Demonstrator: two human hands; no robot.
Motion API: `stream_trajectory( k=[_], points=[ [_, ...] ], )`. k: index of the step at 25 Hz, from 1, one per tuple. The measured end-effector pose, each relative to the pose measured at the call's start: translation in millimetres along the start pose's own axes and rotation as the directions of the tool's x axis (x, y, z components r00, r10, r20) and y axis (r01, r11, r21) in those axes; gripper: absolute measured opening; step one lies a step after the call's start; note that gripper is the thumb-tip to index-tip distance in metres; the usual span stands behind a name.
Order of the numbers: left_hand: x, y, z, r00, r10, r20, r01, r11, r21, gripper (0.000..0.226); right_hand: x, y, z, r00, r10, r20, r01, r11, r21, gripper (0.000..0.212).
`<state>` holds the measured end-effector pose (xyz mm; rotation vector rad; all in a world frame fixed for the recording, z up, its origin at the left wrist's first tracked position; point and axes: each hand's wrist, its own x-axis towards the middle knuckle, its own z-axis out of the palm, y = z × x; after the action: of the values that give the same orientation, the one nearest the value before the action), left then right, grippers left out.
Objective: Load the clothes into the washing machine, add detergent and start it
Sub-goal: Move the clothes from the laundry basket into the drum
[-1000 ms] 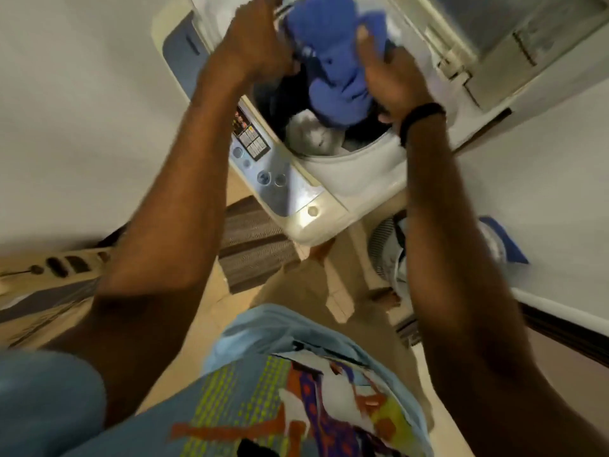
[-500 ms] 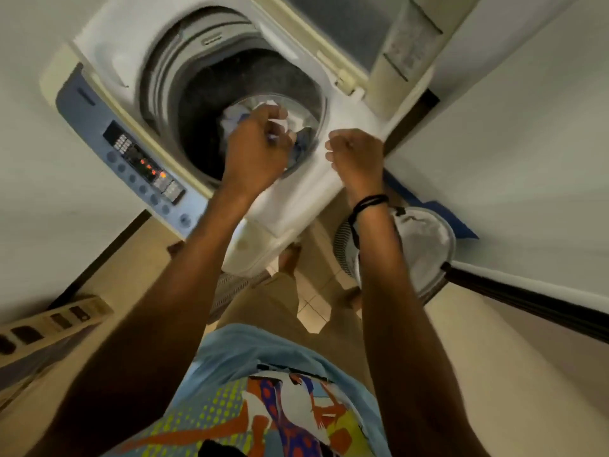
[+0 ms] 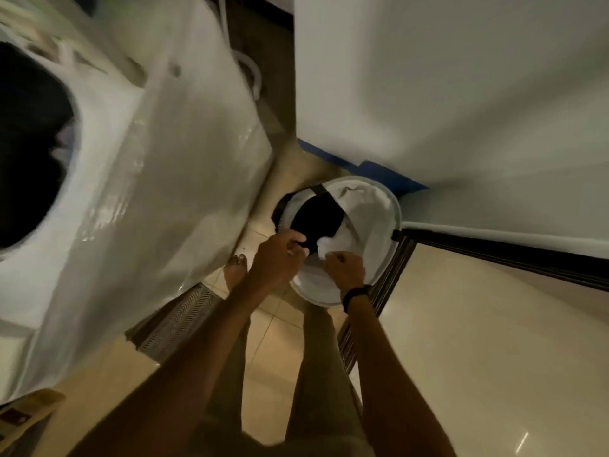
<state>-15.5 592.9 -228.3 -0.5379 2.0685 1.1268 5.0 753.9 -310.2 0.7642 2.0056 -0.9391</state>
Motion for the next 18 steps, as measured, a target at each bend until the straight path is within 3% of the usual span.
stream_trajectory(
  k=[4, 7, 10, 12, 14, 18],
  points=[
    [116, -54, 111, 0.983, -0.132, 0.129, 0.134, 0.991, -0.006, 0.033, 141, 100, 26, 0.993, 0.111, 0.038, -0.110, 0.993, -0.035, 0.031],
    [186, -96, 171, 0.957, -0.280, 0.074, 0.283, 0.958, -0.038, 0.036, 237, 144, 54, 0.976, 0.189, 0.110, -0.178, 0.979, -0.103, 0.030],
    [241, -146, 217, 0.916, -0.400, 0.036, 0.400, 0.901, -0.170, 0.038, 313, 172, 88, 0.958, 0.246, 0.145, -0.250, 0.968, 0.014, 0.088],
    [268, -177, 234, 0.880, -0.473, 0.043, 0.467, 0.845, -0.262, 0.044, 357, 188, 111, 0.945, 0.293, 0.144, -0.303, 0.952, 0.048, 0.109],
    [280, -198, 245, 0.849, -0.525, 0.054, 0.507, 0.783, -0.361, 0.051, 384, 199, 126, 0.952, 0.289, 0.103, -0.287, 0.957, -0.040, 0.104],
    [268, -202, 250, 0.835, -0.542, 0.094, 0.529, 0.746, -0.404, 0.066, 358, 194, 124, 0.983, 0.182, 0.033, -0.171, 0.961, -0.216, 0.048]
  ],
)
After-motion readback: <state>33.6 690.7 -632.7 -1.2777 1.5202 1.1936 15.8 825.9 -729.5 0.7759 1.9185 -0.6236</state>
